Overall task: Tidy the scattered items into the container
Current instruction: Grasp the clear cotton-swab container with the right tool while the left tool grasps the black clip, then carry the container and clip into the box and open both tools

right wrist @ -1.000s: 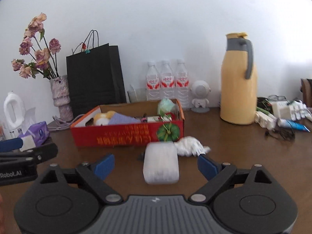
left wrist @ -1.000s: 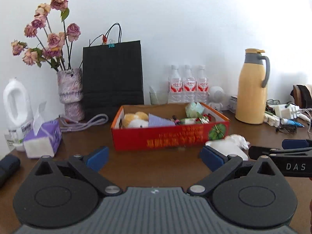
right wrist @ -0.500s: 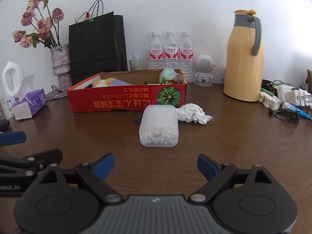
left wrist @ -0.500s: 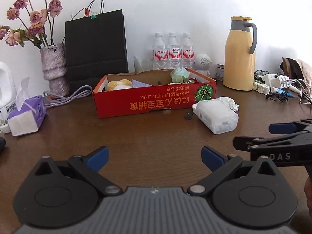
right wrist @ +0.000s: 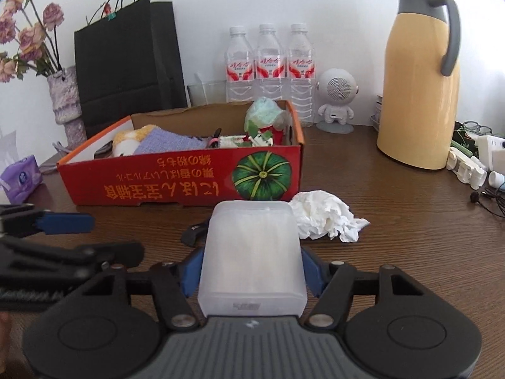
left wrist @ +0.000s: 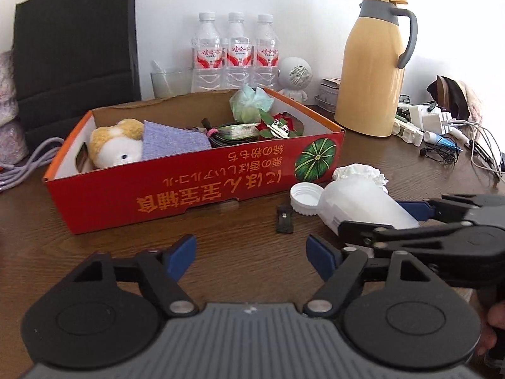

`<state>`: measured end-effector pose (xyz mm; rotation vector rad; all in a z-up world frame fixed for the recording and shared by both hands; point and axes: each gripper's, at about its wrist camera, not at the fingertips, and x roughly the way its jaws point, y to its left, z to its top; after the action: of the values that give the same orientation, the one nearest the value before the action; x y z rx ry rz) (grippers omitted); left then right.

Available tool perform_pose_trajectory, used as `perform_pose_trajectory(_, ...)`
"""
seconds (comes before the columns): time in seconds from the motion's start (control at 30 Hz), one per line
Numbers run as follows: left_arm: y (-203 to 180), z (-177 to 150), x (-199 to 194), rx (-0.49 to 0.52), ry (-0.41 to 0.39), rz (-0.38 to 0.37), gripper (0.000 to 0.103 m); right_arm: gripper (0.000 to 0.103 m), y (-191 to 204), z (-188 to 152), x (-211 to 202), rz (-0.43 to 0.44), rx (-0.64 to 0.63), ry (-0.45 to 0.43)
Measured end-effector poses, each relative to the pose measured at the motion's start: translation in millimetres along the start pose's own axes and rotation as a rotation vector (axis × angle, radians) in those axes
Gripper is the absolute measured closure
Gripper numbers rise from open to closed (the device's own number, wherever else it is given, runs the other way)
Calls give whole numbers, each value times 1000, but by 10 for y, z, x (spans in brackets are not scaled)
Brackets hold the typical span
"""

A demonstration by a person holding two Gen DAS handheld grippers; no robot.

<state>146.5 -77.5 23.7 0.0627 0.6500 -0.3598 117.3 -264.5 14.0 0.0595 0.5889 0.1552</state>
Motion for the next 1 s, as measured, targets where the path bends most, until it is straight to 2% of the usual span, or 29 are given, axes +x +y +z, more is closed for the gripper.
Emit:
perform_pose_trajectory(0.1, -35, 131, 273, -20, 33, -60, 34, 40, -224, -23, -290, -10, 44, -97)
perform_pose_trajectory(0.2, -177, 179, 518, 16, 60, -20, 50, 40, -405, -75, -475, -21, 96, -169)
perform_pose_trajectory(0.3, -286, 152, 602, 60, 53, 4, 70, 40, -406, -131, -535, -52, 52, -226)
perform_pose_trajectory(0.33, -299, 148, 598, 69, 51, 8, 89, 40, -390, -135, -548, -55, 38, -243)
perform_pose_trajectory(0.47, -183, 147, 476, -6, 43, -1, 91, 40, -330, -129, -544, -4, 10, -262)
perform_pose_trajectory(0.67, 209, 169, -277, -74, -124, 185, 91, 40, -167, -157, -588, 9, -79, -276)
perform_pose_trajectory(0.8, 329, -16, -840, -113, -192, 275, 91, 40, 9, -160, -649, 11, -132, -276)
perform_pose_trajectory(0.87, 322, -157, -1071, -135, -203, 286, 91, 40, 135, -163, -735, 19, -149, -282)
perform_pose_trajectory(1.0, 241, -431, -1402, -197, -204, 272, 91, 40, 357, -207, -994, 73, -98, -274)
